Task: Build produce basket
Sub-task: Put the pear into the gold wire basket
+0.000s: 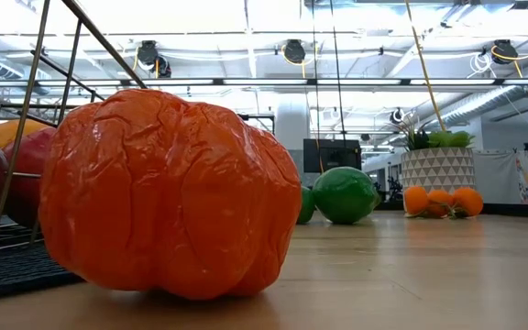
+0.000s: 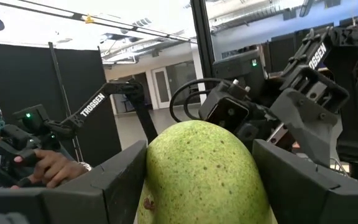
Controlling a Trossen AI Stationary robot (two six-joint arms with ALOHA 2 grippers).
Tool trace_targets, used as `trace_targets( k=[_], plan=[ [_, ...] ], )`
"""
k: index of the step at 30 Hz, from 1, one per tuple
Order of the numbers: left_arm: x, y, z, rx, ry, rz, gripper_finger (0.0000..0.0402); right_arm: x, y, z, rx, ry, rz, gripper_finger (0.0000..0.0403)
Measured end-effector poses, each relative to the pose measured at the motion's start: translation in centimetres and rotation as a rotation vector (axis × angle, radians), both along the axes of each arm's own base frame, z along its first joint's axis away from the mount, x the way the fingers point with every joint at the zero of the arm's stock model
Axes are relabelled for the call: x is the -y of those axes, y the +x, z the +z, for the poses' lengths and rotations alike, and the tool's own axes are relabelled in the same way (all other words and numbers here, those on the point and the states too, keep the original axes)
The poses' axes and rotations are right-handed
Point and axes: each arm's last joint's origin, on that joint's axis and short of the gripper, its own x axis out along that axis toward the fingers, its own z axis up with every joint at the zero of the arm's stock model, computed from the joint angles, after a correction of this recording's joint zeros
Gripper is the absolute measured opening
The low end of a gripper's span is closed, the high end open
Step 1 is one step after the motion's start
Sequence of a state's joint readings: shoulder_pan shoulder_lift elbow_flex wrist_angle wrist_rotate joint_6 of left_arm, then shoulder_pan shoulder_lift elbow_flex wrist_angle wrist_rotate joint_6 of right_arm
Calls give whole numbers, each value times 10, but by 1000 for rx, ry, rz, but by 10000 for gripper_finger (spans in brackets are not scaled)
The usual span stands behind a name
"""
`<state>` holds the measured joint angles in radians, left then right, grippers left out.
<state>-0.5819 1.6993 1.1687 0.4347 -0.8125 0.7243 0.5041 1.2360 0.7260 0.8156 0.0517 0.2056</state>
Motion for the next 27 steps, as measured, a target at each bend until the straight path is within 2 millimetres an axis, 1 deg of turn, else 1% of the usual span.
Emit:
trace_targets(
  k=[9,18,22,24,27],
  plan=[
    [-1,0,-8,-77,54,-9,305,0,0,0,-2,-1,0,272],
    [-2,0,-8,-78,41,-7,305,0,0,0,-4,-3,-7,272],
    [-6,2,-8,-77,38,3,304,0,0,-1,-4,-5,-8,272],
    [-9,4,-8,-75,29,12,298,0,0,-1,-4,-5,-8,272],
    [-16,9,-8,-74,2,0,279,0,1,-2,-7,-7,-8,272]
  ],
)
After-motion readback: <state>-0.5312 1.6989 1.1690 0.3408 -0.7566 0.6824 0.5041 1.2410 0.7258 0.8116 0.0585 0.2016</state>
